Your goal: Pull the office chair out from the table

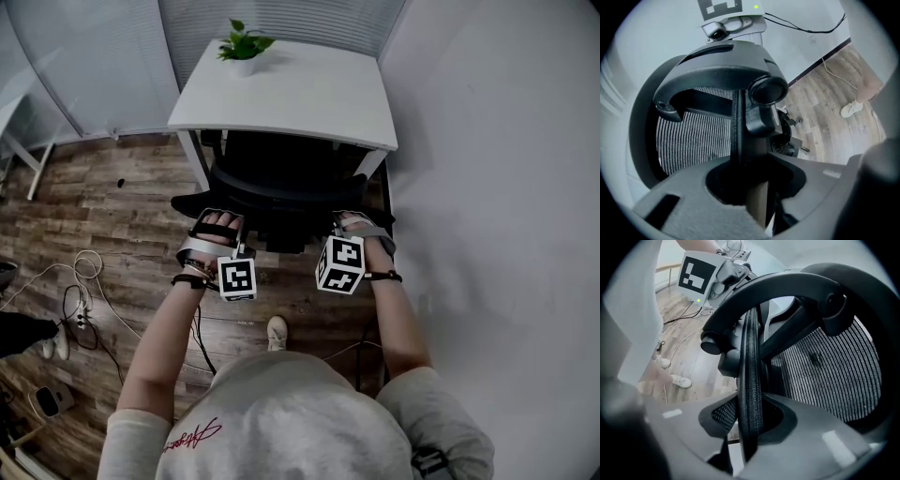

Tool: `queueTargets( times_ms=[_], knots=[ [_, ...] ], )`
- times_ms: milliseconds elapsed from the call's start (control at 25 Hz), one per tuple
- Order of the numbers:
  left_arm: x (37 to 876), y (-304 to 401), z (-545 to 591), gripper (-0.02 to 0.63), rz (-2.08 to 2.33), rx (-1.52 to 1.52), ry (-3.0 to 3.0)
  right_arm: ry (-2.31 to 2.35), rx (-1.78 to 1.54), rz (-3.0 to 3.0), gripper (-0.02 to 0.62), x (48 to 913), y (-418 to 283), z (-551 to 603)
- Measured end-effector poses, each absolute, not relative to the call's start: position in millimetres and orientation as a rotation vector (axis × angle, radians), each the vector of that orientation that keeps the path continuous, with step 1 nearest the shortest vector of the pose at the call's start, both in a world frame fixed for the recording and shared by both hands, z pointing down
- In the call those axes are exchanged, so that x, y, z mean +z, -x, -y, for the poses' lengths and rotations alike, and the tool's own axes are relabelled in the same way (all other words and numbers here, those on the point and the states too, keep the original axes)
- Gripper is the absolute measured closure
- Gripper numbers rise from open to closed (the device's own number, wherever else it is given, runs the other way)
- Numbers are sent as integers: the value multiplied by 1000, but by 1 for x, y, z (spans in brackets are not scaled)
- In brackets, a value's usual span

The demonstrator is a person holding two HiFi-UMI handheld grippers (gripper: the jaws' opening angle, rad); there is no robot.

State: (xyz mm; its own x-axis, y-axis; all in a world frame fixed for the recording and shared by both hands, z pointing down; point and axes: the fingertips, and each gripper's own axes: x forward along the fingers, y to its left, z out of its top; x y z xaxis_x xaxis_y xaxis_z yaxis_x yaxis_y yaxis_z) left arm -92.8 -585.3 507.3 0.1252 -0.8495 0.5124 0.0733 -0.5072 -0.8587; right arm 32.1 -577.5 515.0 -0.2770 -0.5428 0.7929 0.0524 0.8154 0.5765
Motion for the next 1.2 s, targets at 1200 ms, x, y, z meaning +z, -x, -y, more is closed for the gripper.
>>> queueTargets(
  times_ms=[1200],
  knots=[
    [512,89,547,495,-741,-1463,1623,-419,-589,1756,498,519,-36,534]
  ],
)
